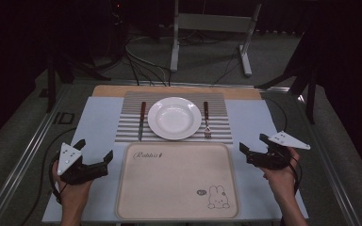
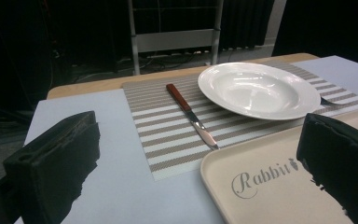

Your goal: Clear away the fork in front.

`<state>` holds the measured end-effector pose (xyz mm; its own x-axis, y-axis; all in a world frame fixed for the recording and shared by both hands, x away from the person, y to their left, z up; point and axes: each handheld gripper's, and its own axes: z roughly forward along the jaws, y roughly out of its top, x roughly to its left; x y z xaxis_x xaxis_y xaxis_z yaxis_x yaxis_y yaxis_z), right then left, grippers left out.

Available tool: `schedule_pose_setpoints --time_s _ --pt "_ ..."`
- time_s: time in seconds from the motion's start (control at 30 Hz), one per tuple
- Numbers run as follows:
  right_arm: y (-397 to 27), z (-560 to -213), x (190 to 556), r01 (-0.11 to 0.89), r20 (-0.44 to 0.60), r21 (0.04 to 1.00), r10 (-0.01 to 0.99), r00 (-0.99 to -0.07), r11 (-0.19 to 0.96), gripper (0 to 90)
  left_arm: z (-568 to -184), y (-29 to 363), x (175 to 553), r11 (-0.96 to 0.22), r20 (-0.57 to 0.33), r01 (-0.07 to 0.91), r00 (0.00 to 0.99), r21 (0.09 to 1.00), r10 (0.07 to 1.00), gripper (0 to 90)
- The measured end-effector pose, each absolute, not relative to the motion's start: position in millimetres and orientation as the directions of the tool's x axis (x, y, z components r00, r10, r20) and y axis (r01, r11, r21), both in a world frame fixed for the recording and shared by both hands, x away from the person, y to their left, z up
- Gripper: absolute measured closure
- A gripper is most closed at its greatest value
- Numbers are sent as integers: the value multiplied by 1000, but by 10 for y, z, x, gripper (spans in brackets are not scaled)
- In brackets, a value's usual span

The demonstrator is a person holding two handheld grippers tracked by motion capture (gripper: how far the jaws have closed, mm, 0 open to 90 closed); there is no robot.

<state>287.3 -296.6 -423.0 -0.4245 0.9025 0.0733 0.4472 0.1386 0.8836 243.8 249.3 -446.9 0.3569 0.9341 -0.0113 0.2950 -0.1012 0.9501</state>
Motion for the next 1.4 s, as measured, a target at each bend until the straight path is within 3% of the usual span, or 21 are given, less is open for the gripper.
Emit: schedule_pose_setpoints --time_s 1.4 --pt "-2686 -3978 3618 519 64 840 920 -387 160 112 -4482 2515 2441 -103 -7 300 343 949 939 0"
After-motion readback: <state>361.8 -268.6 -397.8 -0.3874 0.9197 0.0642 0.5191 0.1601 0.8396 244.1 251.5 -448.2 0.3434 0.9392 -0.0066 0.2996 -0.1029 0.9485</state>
